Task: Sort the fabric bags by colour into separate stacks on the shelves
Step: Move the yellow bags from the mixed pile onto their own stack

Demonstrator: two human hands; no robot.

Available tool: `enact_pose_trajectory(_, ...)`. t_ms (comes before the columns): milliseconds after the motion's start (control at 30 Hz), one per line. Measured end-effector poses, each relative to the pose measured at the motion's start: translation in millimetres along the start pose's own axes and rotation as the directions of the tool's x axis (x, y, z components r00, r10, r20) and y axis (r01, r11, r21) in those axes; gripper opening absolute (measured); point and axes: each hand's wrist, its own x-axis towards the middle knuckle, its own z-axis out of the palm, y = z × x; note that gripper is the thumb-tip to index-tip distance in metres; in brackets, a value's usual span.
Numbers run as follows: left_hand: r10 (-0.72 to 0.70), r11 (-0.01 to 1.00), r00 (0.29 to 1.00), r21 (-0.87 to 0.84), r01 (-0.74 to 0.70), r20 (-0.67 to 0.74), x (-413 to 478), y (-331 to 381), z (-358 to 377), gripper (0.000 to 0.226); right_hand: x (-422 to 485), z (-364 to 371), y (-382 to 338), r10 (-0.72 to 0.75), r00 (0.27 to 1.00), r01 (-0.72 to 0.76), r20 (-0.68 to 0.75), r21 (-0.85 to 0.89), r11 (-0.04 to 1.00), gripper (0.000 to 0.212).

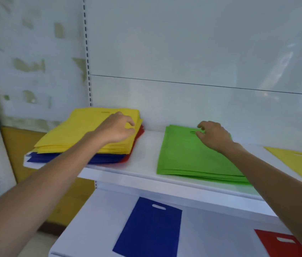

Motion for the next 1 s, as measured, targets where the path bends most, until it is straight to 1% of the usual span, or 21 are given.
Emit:
enact_pose_trajectory(100,-0.131,0.991,0.989,-0.034,0.129,-0.064,-4.3,-61.0,-25.0,0.025,16.8,16.8,-44.2,-0.069,0.997,0.07,-0.022,0.087,0.994,0.034)
enact_pose_trajectory(167,-0.236,0.972,0.965,-0.039,0.233,-0.111,-8.7,-100.9,-32.5,0.025,27.9,28.1,-75.7,-0.095,0.995,0.098,-0.028,0.147,0.984,0.032)
enact_pose_trajectory(267,-0.379,0.923,0.913,0.009,0.385,-0.149,-10.7,-153.3,-35.6,0.029,44.8,47.8,-122.2,-0.101,0.995,0.1,-0.008,0.237,0.966,0.029)
enact_pose_trajectory(333,-0.461,0.876,0.874,0.08,0.476,-0.153,-7.9,-180.8,-35.0,0.035,55.6,61.8,-149.5,-0.085,0.996,0.079,0.01,0.292,0.953,0.029)
enact_pose_trajectory(400,-0.527,0.833,0.845,0.14,0.535,-0.092,-2.3,-200.4,-35.5,0.043,64.3,72.6,-174.3,-0.054,0.998,0.038,0.041,0.335,0.941,0.029)
enact_pose_trajectory(433,-0.55,0.827,0.835,0.12,0.549,-0.025,1.0,-207.5,-36.8,0.046,68.1,78.4,-185.9,-0.038,0.996,0.009,0.077,0.338,0.941,0.03)
enact_pose_trajectory(467,-0.559,0.829,0.827,0.059,0.556,0.065,5.0,-214.0,-38.3,0.047,70.9,84.8,-196.5,-0.013,0.992,-0.029,0.128,0.321,0.947,0.033)
enact_pose_trajectory(533,-0.517,0.839,0.832,-0.072,0.539,0.201,12.8,-223.3,-42.8,0.041,74.9,98.4,-211.8,0.065,0.973,-0.124,0.223,0.261,0.957,0.047)
enact_pose_trajectory(567,-0.477,0.86,0.851,-0.086,0.504,0.22,16.2,-227.1,-44.4,0.038,76.7,105.3,-216.6,0.101,0.964,-0.163,0.246,0.248,0.955,0.052)
enact_pose_trajectory(600,-0.438,0.884,0.875,-0.076,0.461,0.208,20.2,-230.5,-44.4,0.036,78.6,111.4,-219.8,0.13,0.96,-0.192,0.248,0.248,0.949,0.056)
enact_pose_trajectory(667,-0.37,0.922,0.92,-0.067,0.381,0.131,29.0,-235.9,-39.3,0.037,83.4,118.0,-220.4,0.193,0.95,-0.261,0.244,0.287,0.922,0.057)
enact_pose_trajectory(733,-0.325,0.939,0.945,-0.101,0.327,0.037,37.3,-235.4,-32.3,0.042,88.6,120.1,-216.5,0.264,0.931,-0.343,0.251,0.362,0.867,0.047)
enact_pose_trajectory(800,-0.282,0.954,0.959,-0.116,0.276,-0.037,46.6,-231.7,-26.7,0.037,90.4,121.6,-211.5,0.316,0.92,-0.388,0.231,0.422,0.82,0.035)
enact_pose_trajectory(867,-0.245,0.966,0.967,-0.106,0.237,-0.07,55.2,-227.5,-22.0,0.031,88.3,123.2,-208.9,0.34,0.928,-0.371,0.153,0.449,0.813,0.023)
enact_pose_trajectory(933,-0.215,0.972,0.972,-0.119,0.203,-0.095,60.9,-222.2,-18.8,0.032,83.2,119.9,-205.9,0.336,0.94,-0.32,0.052,0.47,0.823,0.012)
enact_pose_trajectory(1000,-0.166,0.976,0.98,-0.157,0.148,-0.111,64.2,-214.3,-20.0,0.034,78.1,110.8,-199.3,0.341,0.94,-0.287,-0.013,0.511,0.81,0.011)
